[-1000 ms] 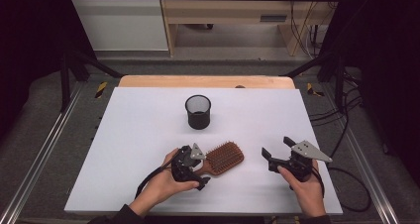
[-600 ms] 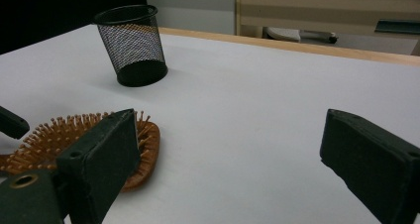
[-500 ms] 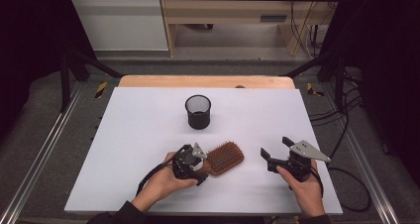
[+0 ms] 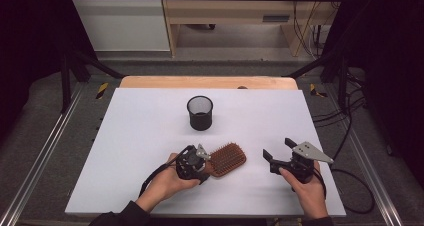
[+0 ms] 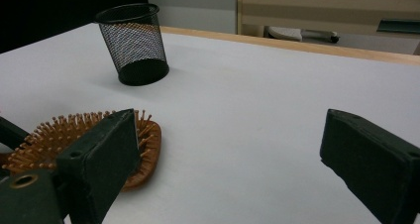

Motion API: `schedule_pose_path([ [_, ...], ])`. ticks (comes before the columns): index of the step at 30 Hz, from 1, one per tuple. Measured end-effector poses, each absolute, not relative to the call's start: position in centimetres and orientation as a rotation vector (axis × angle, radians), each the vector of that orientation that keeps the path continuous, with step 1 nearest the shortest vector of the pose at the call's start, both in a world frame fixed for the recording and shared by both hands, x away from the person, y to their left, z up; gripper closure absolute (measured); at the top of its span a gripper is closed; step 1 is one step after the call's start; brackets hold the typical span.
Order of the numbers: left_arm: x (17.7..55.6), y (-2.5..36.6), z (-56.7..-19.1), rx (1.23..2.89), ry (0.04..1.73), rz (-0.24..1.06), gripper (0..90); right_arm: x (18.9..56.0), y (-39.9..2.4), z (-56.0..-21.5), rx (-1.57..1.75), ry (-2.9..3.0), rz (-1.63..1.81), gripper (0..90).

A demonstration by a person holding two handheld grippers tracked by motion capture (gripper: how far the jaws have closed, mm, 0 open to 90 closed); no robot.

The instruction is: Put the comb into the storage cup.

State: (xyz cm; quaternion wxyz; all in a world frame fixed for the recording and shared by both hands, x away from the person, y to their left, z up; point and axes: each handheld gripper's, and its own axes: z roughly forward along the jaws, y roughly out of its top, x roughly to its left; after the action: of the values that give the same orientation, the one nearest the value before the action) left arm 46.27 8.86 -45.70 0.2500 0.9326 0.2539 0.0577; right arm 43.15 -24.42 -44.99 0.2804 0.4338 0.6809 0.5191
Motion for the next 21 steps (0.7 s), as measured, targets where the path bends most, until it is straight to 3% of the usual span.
schedule_pose_path([
  [21, 46.08, 8.52, -45.58, 2.58, 0.644, 0.167, 63.8, 43.16, -24.41, -45.01, 1.164, 1.828, 1.39, 8.1],
])
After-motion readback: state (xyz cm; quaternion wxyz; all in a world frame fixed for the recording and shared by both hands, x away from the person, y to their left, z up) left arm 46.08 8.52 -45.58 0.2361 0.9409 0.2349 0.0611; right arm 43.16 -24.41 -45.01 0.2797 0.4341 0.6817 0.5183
